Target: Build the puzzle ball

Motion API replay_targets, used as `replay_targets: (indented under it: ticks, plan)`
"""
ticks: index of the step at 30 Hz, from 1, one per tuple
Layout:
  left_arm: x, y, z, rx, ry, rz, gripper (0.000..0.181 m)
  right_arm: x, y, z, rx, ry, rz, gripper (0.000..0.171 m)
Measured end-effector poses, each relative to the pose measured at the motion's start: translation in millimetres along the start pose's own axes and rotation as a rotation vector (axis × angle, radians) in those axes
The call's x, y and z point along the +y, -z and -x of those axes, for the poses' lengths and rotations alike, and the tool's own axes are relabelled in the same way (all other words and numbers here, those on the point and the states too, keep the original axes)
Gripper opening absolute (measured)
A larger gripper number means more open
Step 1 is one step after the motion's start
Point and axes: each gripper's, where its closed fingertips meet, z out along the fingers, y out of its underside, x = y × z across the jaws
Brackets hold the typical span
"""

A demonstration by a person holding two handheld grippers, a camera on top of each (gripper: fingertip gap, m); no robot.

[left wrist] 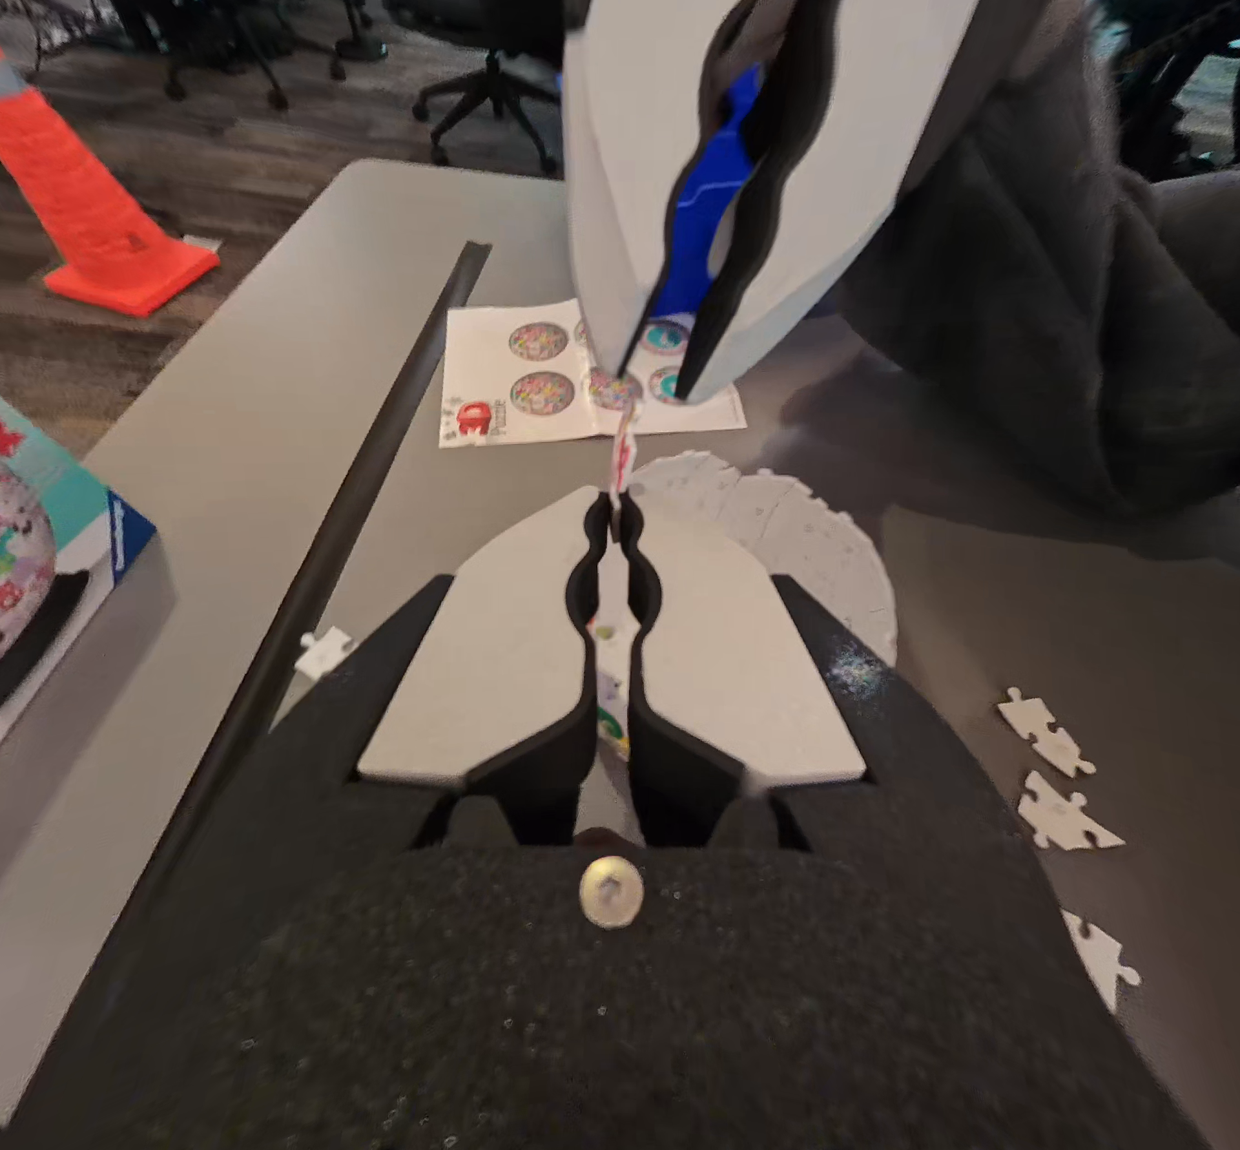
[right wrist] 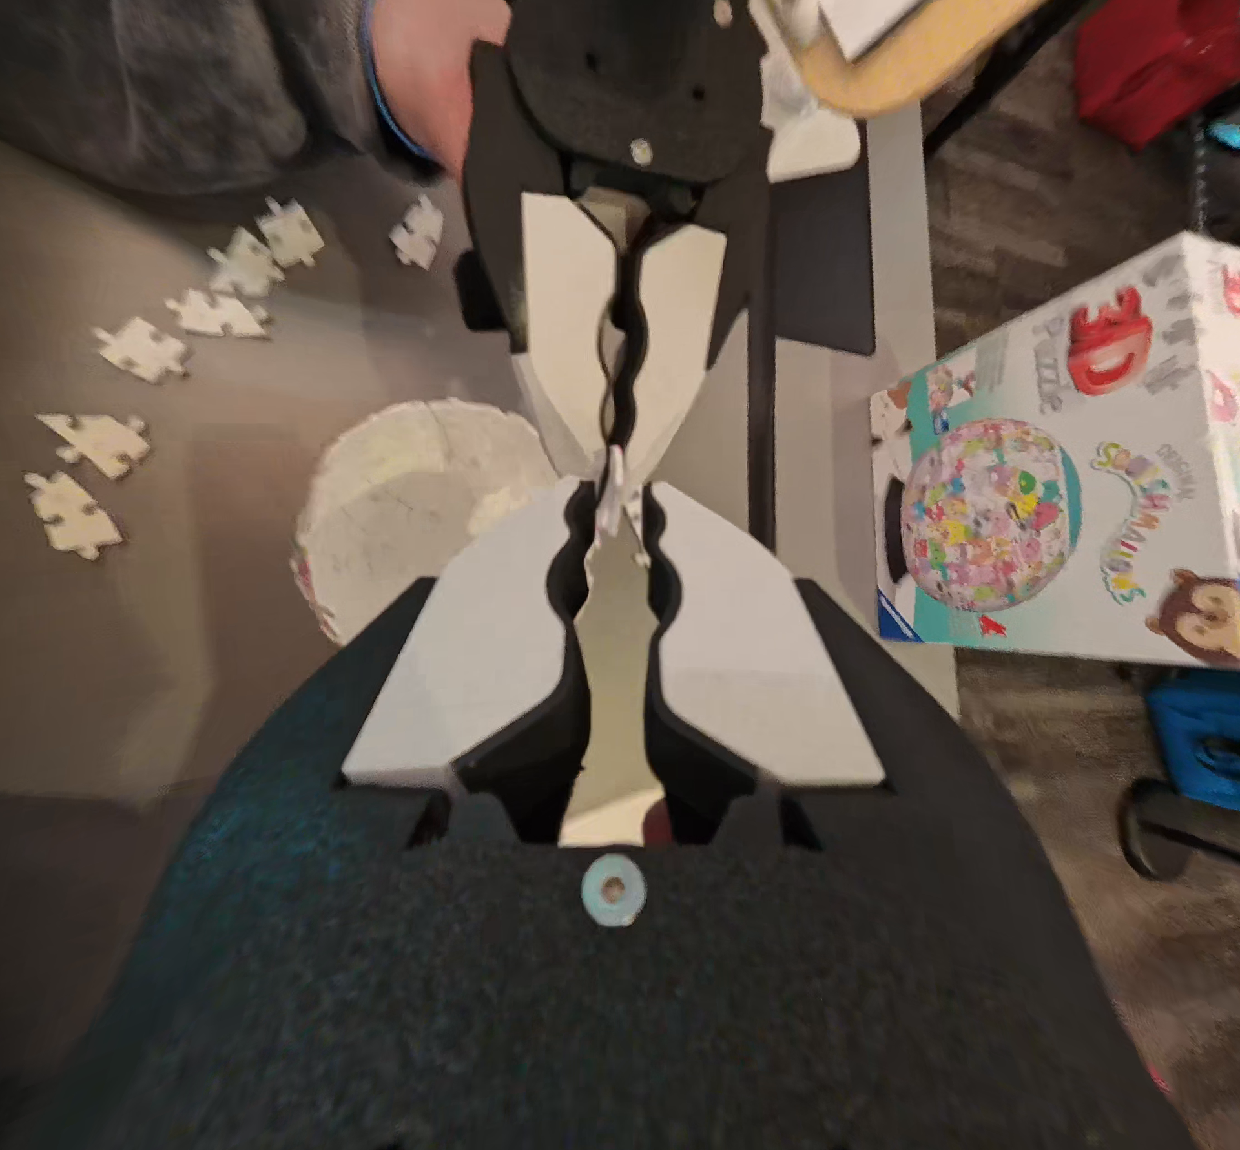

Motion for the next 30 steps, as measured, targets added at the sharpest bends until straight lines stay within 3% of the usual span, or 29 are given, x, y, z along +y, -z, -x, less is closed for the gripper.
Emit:
replay_targets:
  ticks: [5,12,17,30]
  plan:
    - [9.7,-7.6,0.2,0.011,0.045,0.028,0.002,14.2,-2.5,-3.9,-0.012,0.012,0.238,0.012]
    - [14.6,-12.4,-3.1,0.037,0.073,0.055,0.002,16.2,-17.0,3.3,-0.028,0.077,0.363,0.009]
    - [17.8,-14.4,-4.2,0.044,0.074,0.071,0.002,18.6,-21.3,8.1,-0.033,0.092,0.4,0.001]
    - [22.9,-14.7,-4.5,0.058,0.071,0.08,0.002,26.1,-25.3,8.3,-0.048,0.105,0.417,0.007]
